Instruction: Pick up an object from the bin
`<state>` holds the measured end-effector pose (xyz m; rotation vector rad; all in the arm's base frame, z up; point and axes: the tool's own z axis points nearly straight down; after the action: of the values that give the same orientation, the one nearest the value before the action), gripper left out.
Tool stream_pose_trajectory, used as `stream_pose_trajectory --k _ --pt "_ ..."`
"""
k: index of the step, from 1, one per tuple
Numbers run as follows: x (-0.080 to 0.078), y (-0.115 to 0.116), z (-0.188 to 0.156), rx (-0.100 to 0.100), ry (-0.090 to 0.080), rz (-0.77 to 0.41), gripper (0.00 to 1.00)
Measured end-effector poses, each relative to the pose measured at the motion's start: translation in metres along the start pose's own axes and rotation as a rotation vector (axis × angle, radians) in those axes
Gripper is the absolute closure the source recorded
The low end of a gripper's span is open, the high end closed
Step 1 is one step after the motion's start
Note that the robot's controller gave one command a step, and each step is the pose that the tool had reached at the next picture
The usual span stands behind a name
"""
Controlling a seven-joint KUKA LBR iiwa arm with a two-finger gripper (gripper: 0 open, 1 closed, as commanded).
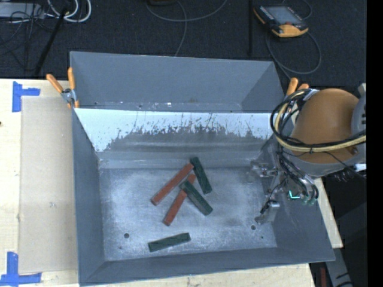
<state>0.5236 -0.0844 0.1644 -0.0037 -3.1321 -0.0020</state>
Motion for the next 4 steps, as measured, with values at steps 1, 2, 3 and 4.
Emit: stream_pose_trajectory --k 1,2,3,4 --pt "-0.056 0.157 0.095 0.0 -0.014 -0.277 0.0" --pt "-0.094 0.18 0.063 0.003 -0.014 -0.473 0.0" --pt "-0.097 0.17 0.064 0.005 -0.01 -0.827 0.0" --pt "-0.096 0.175 0.093 0.004 -0.004 -1.137 0.0"
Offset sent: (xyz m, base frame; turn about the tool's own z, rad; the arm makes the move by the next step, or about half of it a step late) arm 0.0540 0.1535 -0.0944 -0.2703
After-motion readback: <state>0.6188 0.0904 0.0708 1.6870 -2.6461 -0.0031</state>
